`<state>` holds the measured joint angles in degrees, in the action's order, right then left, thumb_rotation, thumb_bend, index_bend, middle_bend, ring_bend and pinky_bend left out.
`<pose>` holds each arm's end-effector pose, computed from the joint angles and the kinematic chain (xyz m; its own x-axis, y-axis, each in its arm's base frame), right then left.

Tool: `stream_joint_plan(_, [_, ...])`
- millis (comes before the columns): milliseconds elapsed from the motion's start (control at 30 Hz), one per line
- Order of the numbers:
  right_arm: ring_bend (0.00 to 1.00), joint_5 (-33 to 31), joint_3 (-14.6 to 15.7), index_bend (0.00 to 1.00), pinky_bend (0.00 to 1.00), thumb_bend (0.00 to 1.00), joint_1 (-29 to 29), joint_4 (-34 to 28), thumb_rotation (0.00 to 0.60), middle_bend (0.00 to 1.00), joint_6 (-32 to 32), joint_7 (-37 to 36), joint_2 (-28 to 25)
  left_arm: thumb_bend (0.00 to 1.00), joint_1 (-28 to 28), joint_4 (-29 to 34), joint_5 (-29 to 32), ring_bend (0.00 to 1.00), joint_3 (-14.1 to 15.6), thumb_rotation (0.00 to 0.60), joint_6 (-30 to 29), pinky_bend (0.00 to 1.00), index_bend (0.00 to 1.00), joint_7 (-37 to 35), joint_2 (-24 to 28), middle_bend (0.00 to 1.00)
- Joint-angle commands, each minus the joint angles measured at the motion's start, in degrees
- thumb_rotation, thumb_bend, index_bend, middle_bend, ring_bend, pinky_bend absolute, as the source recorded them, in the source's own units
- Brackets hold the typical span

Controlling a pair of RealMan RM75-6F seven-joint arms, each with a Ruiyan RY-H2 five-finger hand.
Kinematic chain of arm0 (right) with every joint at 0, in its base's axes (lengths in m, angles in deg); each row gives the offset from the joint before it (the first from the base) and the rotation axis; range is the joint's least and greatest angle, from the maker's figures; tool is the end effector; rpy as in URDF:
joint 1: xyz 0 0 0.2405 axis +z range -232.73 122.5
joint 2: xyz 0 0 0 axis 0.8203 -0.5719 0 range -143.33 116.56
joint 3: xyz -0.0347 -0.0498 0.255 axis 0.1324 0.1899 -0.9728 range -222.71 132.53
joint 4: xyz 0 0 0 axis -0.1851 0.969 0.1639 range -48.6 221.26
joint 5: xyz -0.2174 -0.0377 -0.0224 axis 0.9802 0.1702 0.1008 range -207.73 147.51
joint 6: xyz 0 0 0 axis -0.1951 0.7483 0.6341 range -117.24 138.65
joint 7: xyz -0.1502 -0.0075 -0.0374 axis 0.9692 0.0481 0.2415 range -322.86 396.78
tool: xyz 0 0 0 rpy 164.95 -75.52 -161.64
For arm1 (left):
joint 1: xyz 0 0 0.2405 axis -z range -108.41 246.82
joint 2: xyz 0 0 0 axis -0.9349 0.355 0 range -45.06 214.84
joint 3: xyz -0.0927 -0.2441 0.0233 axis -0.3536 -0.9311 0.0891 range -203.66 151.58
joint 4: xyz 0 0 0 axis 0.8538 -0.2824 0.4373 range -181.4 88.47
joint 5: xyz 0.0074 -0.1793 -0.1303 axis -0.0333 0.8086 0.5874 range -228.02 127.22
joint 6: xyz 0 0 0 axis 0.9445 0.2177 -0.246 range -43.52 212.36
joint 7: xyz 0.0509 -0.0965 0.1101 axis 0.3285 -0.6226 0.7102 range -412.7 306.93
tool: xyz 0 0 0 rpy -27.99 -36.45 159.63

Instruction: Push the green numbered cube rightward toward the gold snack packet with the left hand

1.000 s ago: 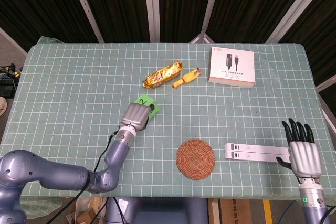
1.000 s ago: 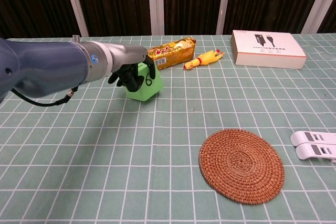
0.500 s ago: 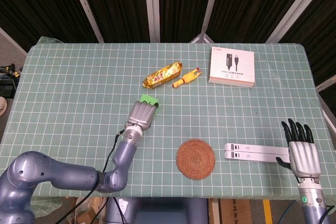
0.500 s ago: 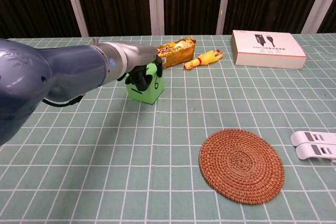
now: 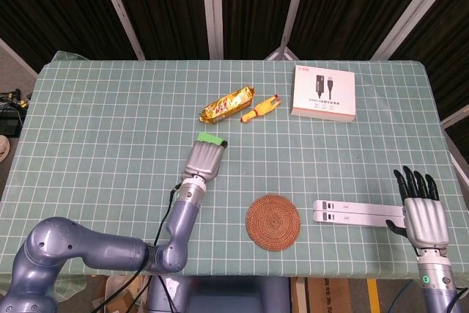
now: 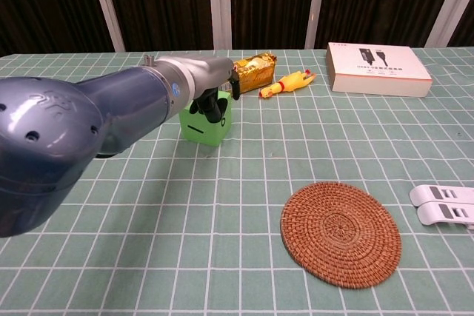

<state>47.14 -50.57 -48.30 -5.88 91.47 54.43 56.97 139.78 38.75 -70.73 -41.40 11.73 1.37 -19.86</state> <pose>-0.3249 -0.2122 0.1179 0.5456 -0.0595 0.8359 -0.8311 0.0896 0.5488 -0.0057 0.3687 -0.0921 0.6008 0.2433 0.7615 0.7961 -0.2688 -0.5422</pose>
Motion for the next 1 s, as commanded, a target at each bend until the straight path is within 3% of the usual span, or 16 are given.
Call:
stream_joint_plan(33, [0.00,0.0,0.0,0.05,0.00,0.07,0.0,0.0,0.600,0.00,0.0,0.0,0.1,0.84,-0.7,-0.7,-2.5,0.71,0.2,0.600,-1.5,0.72,0.27,-0.3,-0.8,0.85])
stream_joint_plan(233, [0.00,0.0,0.0,0.05,0.00,0.07,0.0,0.0,0.600,0.00,0.2,0.1,0.0,0.77,-3.5,3.8,-10.2,0.67,-1.8,0.600,-2.4,0.72,0.29,-7.5,0.8,0.77])
stream_joint_plan(400, [0.00,0.0,0.1,0.05,0.00,0.07,0.1,0.0,0.600,0.00,0.1,0.5,0.1,0.60,-7.5,15.7,-14.6,0.53,-3.8,0.600,-3.7,0.70,0.29,-12.1,8.1,0.60])
stream_joint_plan(533, [0.00,0.0,0.2,0.05,0.00,0.07,0.1,-0.3,0.600,0.00,0.2,1.0,0.2,0.50,-9.8,26.3,-12.0,0.30,-4.7,0.600,-6.5,0.52,0.29,-7.7,16.9,0.40])
stream_joint_plan(633, [0.00,0.2,0.2,0.05,0.00,0.07,0.0,-0.5,0.600,0.00,0.6,1.4,0.3,0.48,-11.5,32.2,-12.3,0.22,-4.2,0.600,-10.1,0.43,0.29,-4.1,23.0,0.33])
stream_joint_plan(767, [0.00,0.1,0.2,0.05,0.00,0.07,-0.1,-0.8,0.600,0.00,0.8,1.8,0.4,0.44,-15.4,36.5,-18.9,0.18,-0.2,0.600,-14.7,0.37,0.28,-2.1,29.7,0.29])
stream_joint_plan(900, [0.00,-0.1,0.3,0.05,0.00,0.07,-0.1,-0.9,0.600,0.00,0.7,2.0,0.3,0.38,-21.1,36.1,-32.0,0.14,7.5,0.600,-20.9,0.32,0.26,-2.2,33.1,0.25])
stream_joint_plan(1000, [0.00,0.2,0.3,0.05,0.00,0.07,-0.1,-1.0,0.600,0.00,0.8,1.9,0.2,0.38,-27.3,34.6,-42.5,0.12,13.1,0.600,-26.7,0.30,0.26,-7.0,33.6,0.24])
